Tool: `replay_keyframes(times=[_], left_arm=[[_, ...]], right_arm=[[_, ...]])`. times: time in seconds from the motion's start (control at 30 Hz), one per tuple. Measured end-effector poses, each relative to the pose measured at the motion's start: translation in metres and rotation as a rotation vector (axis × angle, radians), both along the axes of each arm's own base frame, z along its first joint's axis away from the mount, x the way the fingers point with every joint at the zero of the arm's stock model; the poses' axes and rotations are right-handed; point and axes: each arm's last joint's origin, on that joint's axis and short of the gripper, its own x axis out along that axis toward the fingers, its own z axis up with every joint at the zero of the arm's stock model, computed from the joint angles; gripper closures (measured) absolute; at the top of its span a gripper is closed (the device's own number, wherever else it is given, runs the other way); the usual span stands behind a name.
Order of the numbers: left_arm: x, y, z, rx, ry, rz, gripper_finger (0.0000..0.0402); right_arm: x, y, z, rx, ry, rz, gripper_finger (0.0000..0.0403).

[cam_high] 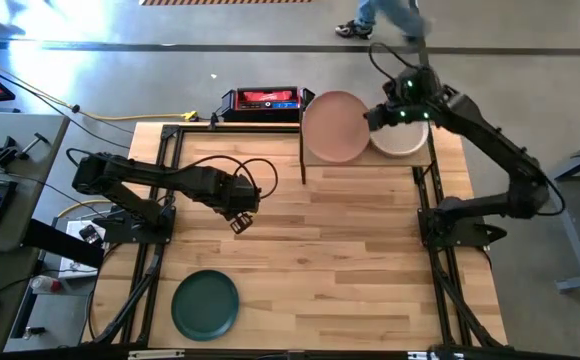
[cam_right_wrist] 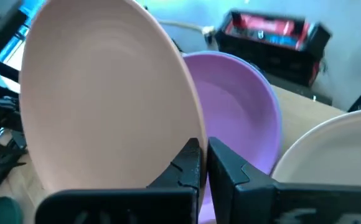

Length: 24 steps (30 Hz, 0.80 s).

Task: Place and stack plates onto a shelf
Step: Stack the orange plate on the purple stacked plates on the shelf

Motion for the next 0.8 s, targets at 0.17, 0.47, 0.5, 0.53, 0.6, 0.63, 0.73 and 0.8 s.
replay_keyframes(times=[0.17,0.47,0.5,0.53,0.6,0.63,0.73,0.8], left_arm=[[0.0,0.0,0.0,0.0,0.0,0.0,0.0325],[0.0,0.0,0.0,0.0,0.0,0.0,0.0325],[0.0,0.0,0.0,0.0,0.0,0.0,0.0325],[0.0,0.0,0.0,0.0,0.0,0.0,0.0325],[0.0,0.0,0.0,0.0,0.0,0.0,0.0325],[0.0,0.0,0.0,0.0,0.0,0.0,0.0325],[0.0,0.0,0.0,0.0,0.0,0.0,0.0325],[0.0,0.0,0.0,0.0,0.0,0.0,0.0325]], right_arm=[[0.001,-0.033,-0.011,0.115,0.038,-0.019,0.0403],[0.007,-0.064,-0.02,0.202,0.126,-0.017,0.0403],[0.008,-0.066,-0.021,0.206,0.129,-0.017,0.0403],[0.009,-0.067,-0.022,0.21,0.132,-0.016,0.0403],[0.01,-0.068,-0.024,0.213,0.136,-0.014,0.0403],[0.01,-0.069,-0.025,0.216,0.138,-0.014,0.0403],[0.012,-0.07,-0.028,0.227,0.145,-0.013,0.0403],[0.012,-0.07,-0.028,0.227,0.146,-0.014,0.0403]])
